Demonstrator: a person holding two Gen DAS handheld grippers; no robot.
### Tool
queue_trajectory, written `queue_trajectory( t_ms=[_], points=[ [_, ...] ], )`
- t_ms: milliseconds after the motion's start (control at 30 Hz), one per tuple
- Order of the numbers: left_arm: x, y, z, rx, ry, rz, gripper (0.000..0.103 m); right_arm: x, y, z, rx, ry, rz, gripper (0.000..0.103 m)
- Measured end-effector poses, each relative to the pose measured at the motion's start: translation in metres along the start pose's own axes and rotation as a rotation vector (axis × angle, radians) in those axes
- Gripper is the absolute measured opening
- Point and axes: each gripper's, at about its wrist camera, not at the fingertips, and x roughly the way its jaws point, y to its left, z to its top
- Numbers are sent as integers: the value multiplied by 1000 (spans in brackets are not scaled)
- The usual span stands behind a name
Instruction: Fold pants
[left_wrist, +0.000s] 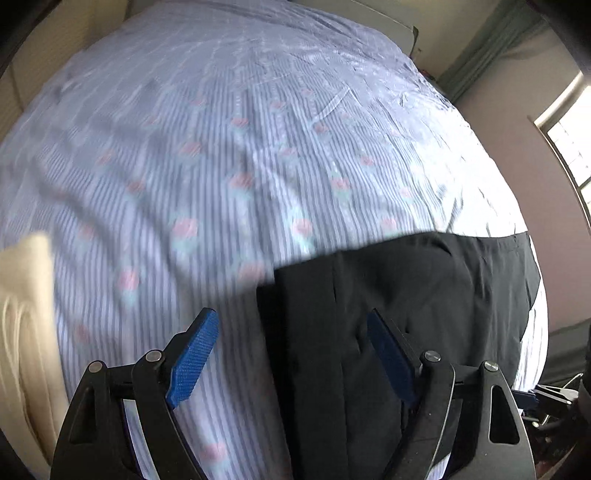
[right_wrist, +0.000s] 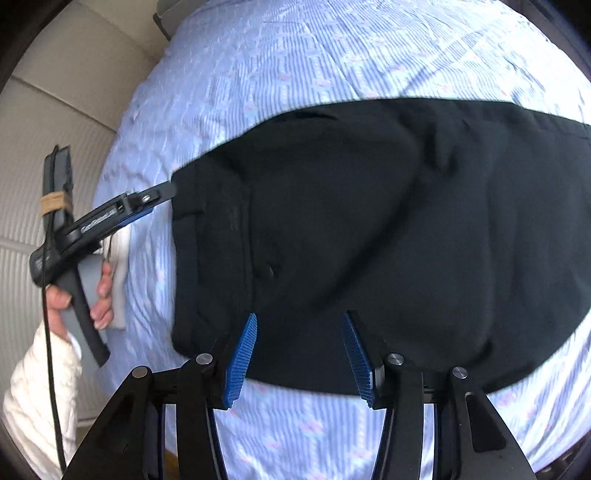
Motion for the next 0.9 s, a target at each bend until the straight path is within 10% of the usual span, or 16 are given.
queue_trajectory(
  t_ms=[200, 300, 433, 900],
  points=[
    [27, -4, 21, 82, 43, 1, 81, 4, 6, 14, -2, -9, 1, 50],
    [42, -15, 21, 140, 79, 29, 46, 9, 8, 11, -9, 14, -6, 50],
    [33, -32, 15, 170, 21, 142, 31, 10, 10, 3, -14, 40, -2, 50],
    [35, -40, 30, 149, 52, 251, 37, -23, -6, 1, 19, -43, 2, 50]
  ],
)
